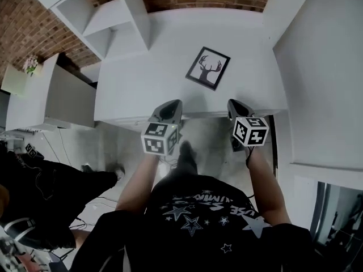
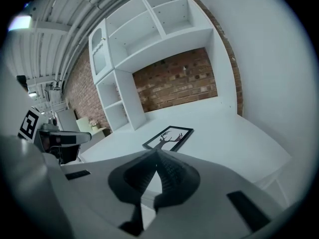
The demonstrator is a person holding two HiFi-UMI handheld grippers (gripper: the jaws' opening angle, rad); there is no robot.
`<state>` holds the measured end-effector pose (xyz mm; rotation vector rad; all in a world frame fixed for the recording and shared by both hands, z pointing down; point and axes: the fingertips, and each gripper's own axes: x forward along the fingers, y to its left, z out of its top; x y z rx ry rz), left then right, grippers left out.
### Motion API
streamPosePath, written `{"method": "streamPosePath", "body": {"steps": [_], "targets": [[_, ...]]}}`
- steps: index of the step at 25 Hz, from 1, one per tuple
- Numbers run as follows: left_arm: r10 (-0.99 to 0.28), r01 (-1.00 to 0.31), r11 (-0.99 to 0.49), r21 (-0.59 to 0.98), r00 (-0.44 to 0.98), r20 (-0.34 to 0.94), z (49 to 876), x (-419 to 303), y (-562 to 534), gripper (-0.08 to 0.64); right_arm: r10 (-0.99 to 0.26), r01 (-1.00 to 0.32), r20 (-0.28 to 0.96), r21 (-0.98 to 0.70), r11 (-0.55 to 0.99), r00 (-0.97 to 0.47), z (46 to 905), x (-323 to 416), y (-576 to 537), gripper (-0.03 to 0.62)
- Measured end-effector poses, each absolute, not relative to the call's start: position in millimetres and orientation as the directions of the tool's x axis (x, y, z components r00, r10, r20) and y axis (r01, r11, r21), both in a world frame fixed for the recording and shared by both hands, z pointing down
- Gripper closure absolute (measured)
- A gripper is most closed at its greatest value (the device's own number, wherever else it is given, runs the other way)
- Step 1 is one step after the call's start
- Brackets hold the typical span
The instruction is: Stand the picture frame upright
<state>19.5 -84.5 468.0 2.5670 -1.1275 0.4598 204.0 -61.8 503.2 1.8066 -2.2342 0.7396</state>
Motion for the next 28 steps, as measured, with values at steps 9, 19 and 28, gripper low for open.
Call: {"method": "streamPosePath", "body": {"steps": [9, 19, 28], "targets": [[-0.559, -0.680, -0.717, 0.151, 0.691, 0.459, 483, 29, -162, 0.546, -0.854, -0.954, 0.506, -0.296, -0.037, -0.124, 522, 215, -123, 0.580], [-0.397, -0.581, -0.788, 0.204, 0.733, 0.553, 518, 40, -213, 0.546, -0.801, -0.921, 0.599, -0.318, -0.225, -0.011, 552, 223, -166, 0.580], [-0.307, -0.551, -0.798, 0.242, 0.719, 0.624, 544, 62, -230, 0.546, -0.763, -0.876, 0.645, -0.347, -0.334, 0.035, 566, 231, -171, 0.571]]}}
